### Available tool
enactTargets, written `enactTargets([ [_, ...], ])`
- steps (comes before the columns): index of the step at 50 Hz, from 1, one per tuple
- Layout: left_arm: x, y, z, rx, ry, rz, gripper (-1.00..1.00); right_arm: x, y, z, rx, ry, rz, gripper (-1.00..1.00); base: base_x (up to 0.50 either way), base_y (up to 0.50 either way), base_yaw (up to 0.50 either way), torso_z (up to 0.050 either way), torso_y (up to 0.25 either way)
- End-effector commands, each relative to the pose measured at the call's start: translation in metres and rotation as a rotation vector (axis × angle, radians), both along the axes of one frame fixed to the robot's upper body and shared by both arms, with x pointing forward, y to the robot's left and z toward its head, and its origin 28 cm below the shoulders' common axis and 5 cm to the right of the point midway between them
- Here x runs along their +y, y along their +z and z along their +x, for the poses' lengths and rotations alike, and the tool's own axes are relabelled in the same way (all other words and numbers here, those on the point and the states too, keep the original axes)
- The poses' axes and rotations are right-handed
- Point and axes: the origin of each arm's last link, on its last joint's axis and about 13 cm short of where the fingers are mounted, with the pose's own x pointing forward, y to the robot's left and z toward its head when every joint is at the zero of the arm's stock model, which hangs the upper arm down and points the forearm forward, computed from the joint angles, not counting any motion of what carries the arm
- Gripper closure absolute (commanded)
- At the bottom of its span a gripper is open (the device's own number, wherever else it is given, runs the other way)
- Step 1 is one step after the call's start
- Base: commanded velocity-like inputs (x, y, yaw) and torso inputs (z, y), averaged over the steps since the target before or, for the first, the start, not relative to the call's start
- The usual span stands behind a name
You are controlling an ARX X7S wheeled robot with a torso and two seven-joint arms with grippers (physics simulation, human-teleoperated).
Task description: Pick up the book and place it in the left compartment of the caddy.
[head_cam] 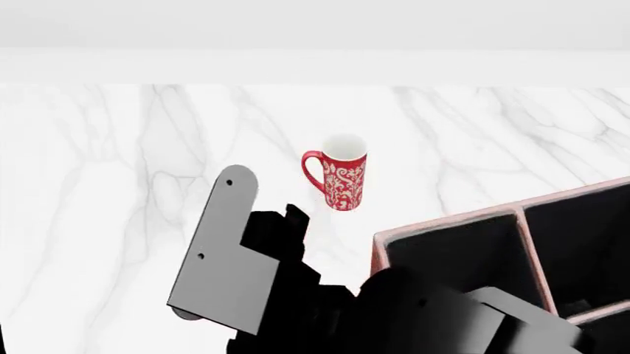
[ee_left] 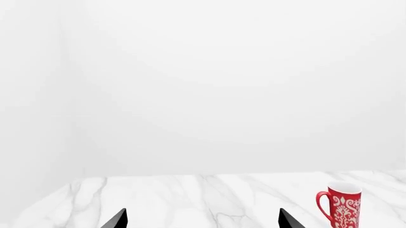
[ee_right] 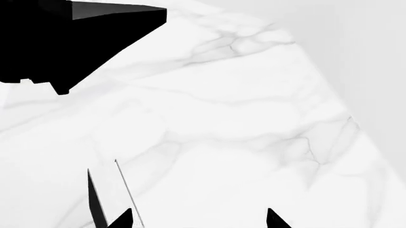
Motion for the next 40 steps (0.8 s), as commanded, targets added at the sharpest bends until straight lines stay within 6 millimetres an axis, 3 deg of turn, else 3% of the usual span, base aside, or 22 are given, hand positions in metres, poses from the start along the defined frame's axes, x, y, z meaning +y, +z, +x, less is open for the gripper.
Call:
enactTargets([
  [1,0.000,0.000,0.000,-0.001,0.000,0.000,-1.00,0.005,-0.008,-0.001,0.033,0.032,-0.019,-1.00,0.00,0.00,0.00,0.000,0.000],
  [22,0.001,-0.003,0.004,0.009,0.005,-0.002,-1.00,0.011,-0.015,-0.010,0.086,0.108,-0.063,-1.00,0.00,0.00,0.00,0.000,0.000],
  [40,0.015,-0.008,0.018,0.030,0.029,-0.012,-1.00,0.015,-0.031,-0.008,0.108,0.114,-0.088,-1.00,0.00,0.00,0.00,0.000,0.000],
])
